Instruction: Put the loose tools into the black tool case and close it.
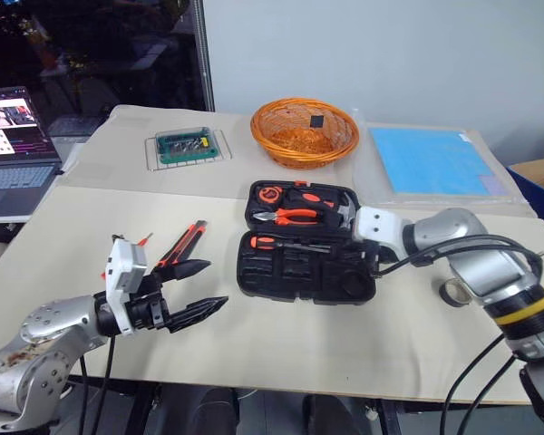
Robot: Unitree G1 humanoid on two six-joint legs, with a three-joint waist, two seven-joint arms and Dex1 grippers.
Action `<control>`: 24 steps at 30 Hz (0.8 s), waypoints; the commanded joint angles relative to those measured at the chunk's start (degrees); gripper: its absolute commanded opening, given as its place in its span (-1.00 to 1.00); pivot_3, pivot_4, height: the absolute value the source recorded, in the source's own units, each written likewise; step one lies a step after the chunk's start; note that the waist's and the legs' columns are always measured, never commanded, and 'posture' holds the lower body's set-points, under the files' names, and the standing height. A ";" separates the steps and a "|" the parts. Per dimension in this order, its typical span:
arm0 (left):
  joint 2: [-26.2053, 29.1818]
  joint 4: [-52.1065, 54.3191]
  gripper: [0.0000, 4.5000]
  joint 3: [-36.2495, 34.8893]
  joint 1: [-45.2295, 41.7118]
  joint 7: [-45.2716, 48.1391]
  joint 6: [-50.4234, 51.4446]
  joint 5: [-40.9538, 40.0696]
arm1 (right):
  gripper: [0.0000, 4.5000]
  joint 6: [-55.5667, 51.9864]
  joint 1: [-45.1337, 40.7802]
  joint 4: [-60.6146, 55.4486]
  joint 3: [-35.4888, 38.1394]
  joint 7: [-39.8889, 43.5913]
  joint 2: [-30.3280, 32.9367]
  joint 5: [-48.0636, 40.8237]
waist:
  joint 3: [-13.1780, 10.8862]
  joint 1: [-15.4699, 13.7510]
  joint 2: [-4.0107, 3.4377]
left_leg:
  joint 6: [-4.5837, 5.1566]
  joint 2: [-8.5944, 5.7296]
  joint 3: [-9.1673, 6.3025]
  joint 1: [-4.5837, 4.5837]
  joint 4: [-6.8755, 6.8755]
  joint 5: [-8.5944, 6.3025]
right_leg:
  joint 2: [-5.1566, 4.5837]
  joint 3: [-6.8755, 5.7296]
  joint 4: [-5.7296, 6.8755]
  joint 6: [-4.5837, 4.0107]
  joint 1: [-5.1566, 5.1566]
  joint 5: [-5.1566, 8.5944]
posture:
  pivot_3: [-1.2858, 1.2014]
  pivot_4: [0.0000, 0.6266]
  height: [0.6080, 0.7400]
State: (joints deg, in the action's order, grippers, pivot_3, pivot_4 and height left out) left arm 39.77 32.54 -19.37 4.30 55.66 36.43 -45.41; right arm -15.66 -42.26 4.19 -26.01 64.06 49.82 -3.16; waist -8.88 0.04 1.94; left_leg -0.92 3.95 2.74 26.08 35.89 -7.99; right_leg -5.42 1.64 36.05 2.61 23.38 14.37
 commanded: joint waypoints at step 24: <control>2.32 2.82 0.95 -0.60 1.32 -1.27 -3.28 -0.65 | -0.71 -8.84 -3.49 9.38 1.08 7.57 -12.43 8.48 | 0.03 0.76 0.07 | -0.27 0.14 0.11 -0.69 -0.05 -0.14 | 0.07 0.00 0.13 -0.21 -0.22 -0.01 | 0.03 -0.52 1.00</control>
State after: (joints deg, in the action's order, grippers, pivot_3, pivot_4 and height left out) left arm 41.60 33.82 -19.25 5.50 54.57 34.74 -45.34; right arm -23.13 -48.12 14.38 -23.96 70.84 38.55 6.01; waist -8.85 0.80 2.01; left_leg -1.19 4.10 2.85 25.40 35.82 -8.13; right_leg -5.35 1.65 36.19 2.39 23.16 14.37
